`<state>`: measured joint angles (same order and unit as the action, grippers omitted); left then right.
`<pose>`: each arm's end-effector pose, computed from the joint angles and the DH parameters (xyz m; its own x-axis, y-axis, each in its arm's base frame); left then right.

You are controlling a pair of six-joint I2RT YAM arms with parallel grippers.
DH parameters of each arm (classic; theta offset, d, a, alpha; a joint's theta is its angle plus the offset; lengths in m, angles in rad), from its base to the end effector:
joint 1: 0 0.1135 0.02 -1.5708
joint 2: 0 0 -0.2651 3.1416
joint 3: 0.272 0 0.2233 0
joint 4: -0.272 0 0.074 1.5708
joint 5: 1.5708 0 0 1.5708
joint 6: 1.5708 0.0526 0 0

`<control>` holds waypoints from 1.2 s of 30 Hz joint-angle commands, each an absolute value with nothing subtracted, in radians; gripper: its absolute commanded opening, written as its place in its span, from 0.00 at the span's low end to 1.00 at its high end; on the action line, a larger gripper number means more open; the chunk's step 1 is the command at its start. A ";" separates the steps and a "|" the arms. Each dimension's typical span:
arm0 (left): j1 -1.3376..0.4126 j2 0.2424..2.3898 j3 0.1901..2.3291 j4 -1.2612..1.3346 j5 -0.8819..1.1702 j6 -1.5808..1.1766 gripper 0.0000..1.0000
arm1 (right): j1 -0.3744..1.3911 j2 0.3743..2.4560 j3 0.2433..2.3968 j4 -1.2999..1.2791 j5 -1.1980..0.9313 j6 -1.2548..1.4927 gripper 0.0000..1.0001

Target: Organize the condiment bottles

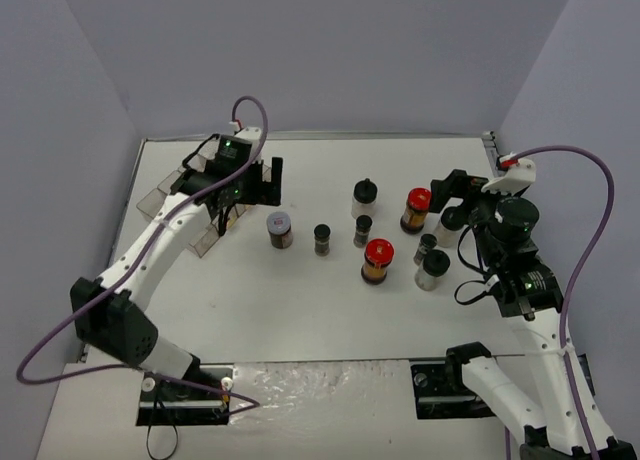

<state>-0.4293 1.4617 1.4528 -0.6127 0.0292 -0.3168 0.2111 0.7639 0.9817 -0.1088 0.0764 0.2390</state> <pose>0.2809 -0.1303 0.3614 -0.6395 -0.0497 -0.7672 0.2509 0.9298 -0.2694 0.1488 0.0278 0.4157 0.0715 0.2567 -0.9638 -0.1561 0.9573 0.2434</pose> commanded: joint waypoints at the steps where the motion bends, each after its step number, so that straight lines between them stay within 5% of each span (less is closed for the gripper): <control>1: -0.480 1.551 1.552 -0.600 -0.035 -0.352 0.97 | 0.219 0.758 1.003 -0.051 0.070 0.247 1.00; 26: -0.526 1.849 1.570 -0.670 -0.068 -0.423 0.97 | 0.219 0.732 0.999 -0.108 0.097 0.237 1.00; 36: -0.528 1.867 1.556 -0.672 -0.064 -0.426 0.89 | 0.221 0.723 0.990 -0.117 0.094 0.242 1.00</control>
